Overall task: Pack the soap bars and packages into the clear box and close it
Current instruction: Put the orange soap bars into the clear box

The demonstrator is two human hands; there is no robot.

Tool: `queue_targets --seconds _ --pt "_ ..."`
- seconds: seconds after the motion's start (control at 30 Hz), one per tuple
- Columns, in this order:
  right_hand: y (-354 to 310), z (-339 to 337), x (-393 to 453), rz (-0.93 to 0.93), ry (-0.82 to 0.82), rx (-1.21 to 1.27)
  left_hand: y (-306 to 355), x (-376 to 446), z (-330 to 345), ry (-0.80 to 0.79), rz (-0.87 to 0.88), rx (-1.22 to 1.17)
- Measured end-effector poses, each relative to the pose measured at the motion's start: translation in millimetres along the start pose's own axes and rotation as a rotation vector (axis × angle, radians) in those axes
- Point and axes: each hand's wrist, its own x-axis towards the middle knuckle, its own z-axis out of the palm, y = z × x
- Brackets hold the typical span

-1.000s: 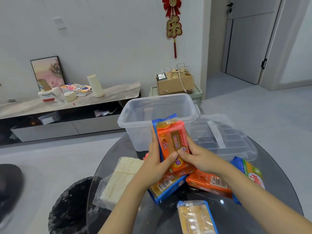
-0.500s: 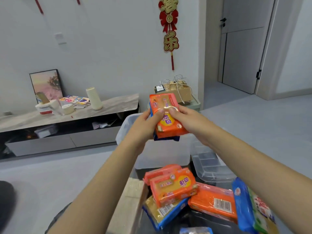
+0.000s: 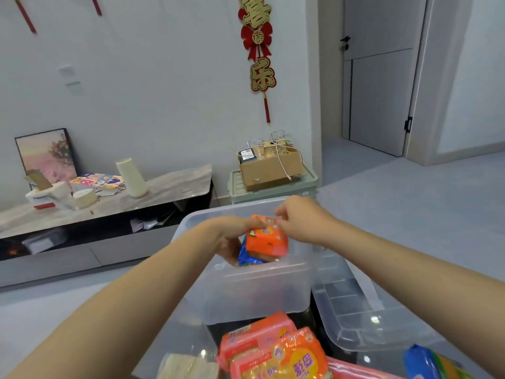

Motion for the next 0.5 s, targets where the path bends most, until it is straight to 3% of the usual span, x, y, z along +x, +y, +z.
queue_targets --seconds 0.07,0.13,0.2,0.3,0.43,0.5 --pt "8.8 0.6 1.9 -0.068 0.129 -0.198 3.6 11.9 4.2 0.026 -0.040 0.083" --pt "18.8 5.6 4.5 -0.050 0.069 -0.257 5.3 24.4 12.0 0.005 -0.068 0.110" --pt "27.4 15.5 7.6 -0.003 0.012 -0.188 1.5 38.8 20.2 -0.065 -0.052 0.072" --pt "35.9 26.0 11.5 0.009 0.064 -0.016 -6.3 49.3 29.6 -0.142 0.040 -0.018" --pt "42.3 34.7 12.7 0.051 0.124 0.226 -5.6 47.1 28.8 -0.096 0.018 0.346" --pt "42.3 37.7 11.8 0.044 0.144 0.252 -2.9 48.0 27.7 -0.076 0.035 0.397"
